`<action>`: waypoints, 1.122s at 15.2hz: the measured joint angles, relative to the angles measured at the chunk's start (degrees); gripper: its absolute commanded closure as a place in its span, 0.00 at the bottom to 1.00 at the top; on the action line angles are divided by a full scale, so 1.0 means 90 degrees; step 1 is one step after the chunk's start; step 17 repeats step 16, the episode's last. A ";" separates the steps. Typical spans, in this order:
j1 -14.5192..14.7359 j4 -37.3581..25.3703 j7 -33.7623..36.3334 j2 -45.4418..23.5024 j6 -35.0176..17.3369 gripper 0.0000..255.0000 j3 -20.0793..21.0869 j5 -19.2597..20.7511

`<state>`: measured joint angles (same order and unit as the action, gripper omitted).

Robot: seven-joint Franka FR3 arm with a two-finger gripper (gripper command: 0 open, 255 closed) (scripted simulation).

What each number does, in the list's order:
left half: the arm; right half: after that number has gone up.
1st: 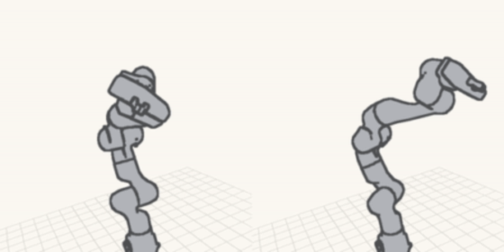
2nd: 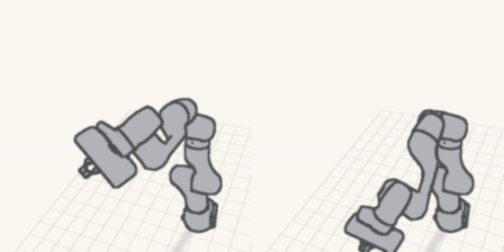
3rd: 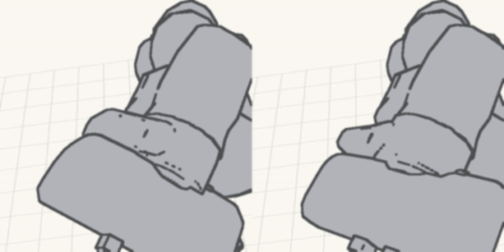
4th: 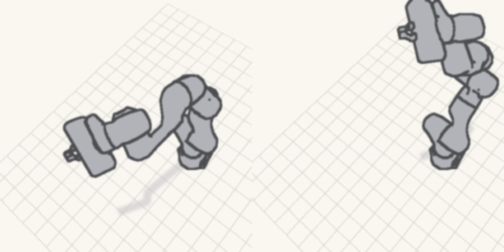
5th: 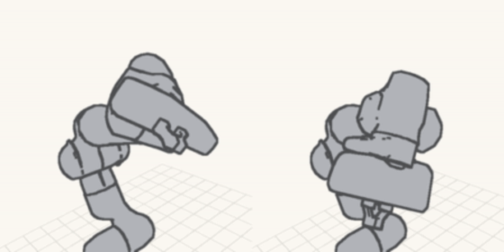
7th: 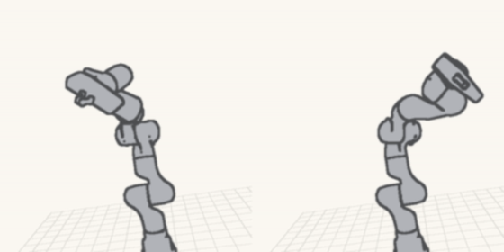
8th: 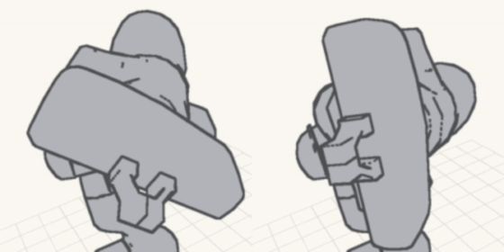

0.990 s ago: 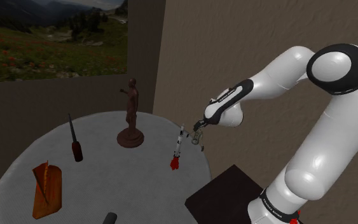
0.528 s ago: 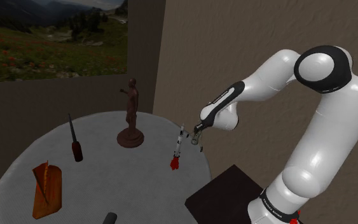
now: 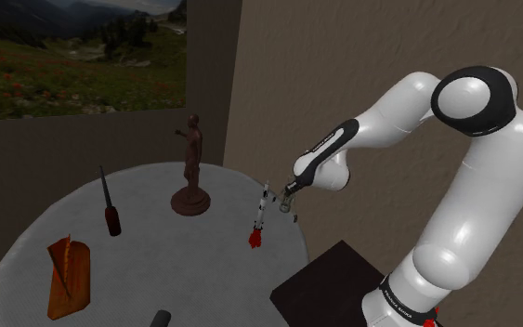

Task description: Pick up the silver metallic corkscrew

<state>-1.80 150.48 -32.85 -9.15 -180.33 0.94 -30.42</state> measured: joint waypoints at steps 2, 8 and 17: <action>-0.0107 0.0050 -0.0092 0.0099 0.0131 1.00 0.0027 0.0024; 0.0339 0.0249 0.0897 0.0654 0.0776 1.00 -0.0733 0.1190; 0.0195 0.0305 0.1879 0.1414 0.2354 1.00 -0.0961 0.2412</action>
